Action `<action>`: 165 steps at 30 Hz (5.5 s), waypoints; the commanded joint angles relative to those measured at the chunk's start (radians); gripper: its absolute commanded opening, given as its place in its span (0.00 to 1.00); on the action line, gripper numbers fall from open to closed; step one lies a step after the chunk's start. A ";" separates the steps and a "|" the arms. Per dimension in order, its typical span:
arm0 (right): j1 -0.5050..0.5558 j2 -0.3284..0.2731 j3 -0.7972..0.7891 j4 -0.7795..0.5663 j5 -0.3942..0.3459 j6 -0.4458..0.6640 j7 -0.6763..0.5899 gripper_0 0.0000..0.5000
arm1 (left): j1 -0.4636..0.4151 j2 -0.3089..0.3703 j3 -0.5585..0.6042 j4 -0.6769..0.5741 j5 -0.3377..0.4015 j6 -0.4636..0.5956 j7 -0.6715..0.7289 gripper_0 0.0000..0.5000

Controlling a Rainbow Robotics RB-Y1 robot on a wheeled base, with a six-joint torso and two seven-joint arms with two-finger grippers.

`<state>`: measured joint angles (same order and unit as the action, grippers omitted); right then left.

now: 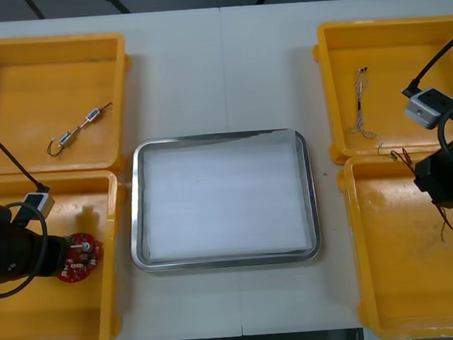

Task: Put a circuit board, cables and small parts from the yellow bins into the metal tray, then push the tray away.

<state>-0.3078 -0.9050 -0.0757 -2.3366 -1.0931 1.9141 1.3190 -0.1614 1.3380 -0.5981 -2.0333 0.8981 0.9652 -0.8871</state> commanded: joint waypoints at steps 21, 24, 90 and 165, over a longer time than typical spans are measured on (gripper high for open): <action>-0.027 -0.038 -0.022 -0.029 0.004 0.006 0.052 0.00 | -0.069 0.176 0.320 -0.105 0.361 0.276 -0.132 0.00; -0.027 -0.038 -0.022 -0.029 0.004 0.006 0.052 0.00 | -0.069 0.156 0.408 -0.145 0.380 0.348 -0.135 0.00; -0.027 -0.038 -0.022 -0.029 0.004 0.006 0.052 0.00 | -0.567 -0.461 -0.344 -0.139 -0.275 0.520 0.683 0.00; -0.461 -0.065 0.548 -0.112 -0.005 -0.049 0.166 0.00 | -0.698 -0.102 0.230 0.139 0.323 0.718 0.249 1.00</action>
<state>-0.6761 -0.9740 0.3902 -2.4444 -1.1091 1.9012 1.4139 -0.8213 1.1748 -0.4289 -1.9580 1.2122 1.7121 -0.6832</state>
